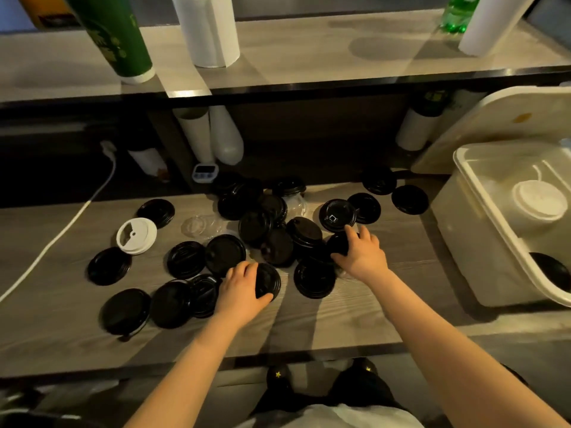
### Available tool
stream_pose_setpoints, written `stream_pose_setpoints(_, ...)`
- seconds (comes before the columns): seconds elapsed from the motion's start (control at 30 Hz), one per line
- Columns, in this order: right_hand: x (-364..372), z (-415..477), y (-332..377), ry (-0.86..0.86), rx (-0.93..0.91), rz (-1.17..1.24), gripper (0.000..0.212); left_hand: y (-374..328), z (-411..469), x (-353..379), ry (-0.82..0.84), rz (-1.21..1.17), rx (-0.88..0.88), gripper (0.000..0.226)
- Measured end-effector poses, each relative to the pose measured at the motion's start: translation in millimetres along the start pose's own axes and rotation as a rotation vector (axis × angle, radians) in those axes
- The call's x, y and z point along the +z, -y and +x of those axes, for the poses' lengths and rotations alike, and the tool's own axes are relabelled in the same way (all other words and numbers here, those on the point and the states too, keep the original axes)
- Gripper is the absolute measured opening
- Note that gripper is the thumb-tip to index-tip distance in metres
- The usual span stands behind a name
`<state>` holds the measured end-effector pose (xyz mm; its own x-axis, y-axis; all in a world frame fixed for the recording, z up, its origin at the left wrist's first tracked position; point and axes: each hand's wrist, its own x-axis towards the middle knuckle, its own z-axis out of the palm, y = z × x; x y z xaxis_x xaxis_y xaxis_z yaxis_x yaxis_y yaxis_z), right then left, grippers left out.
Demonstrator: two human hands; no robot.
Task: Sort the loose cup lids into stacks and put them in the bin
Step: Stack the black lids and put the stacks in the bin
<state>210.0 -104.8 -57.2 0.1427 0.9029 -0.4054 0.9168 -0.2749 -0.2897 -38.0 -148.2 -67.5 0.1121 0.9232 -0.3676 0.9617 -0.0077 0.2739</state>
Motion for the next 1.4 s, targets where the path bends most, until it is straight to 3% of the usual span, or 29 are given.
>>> stream_pose_setpoints(0.17,7.2,17.8,-3.8,0.032,0.07,0.144,0.078,3.6,2.4,9.0,0.047,0.038,0.005,0.08)
stream_pose_setpoints(0.37,3.7,11.4,-12.0,-0.156,0.048,0.265,0.078,9.0,7.3,17.7,0.035,0.011,0.001,0.086)
stream_pose_setpoints(0.63,4.4,-33.4,-6.4,-0.379,-0.17,0.58,0.084,9.9,8.1,18.9,0.038,-0.031,0.035,0.094)
stream_pose_setpoints(0.77,11.3,-56.1,20.3,-0.339,-0.275,0.699,0.079,9.1,-4.3,15.1,0.019,-0.117,0.068,0.098)
stream_pose_setpoints(0.9,19.8,-73.6,52.5,-0.159,-0.391,0.811,0.081,4.7,-17.5,-2.3,-0.131,-0.252,0.133,0.097)
stream_pose_setpoints(1.03,24.2,-80.2,78.6,-0.035,-0.486,0.773,0.078,1.9,-24.6,-24.7,-0.268,-0.406,0.217,0.102)
stream_pose_setpoints(1.23,15.7,-77.2,88.6,0.097,-0.528,0.801,0.073,4.0,-31.1,-34.4,-0.322,-0.527,0.252,0.11)
stream_pose_setpoints(1.4,14.9,-75.3,89.7,0.176,-0.421,1.027,0.038,0.7,-39.6,-37.0,-0.305,-0.584,0.24,0.107)
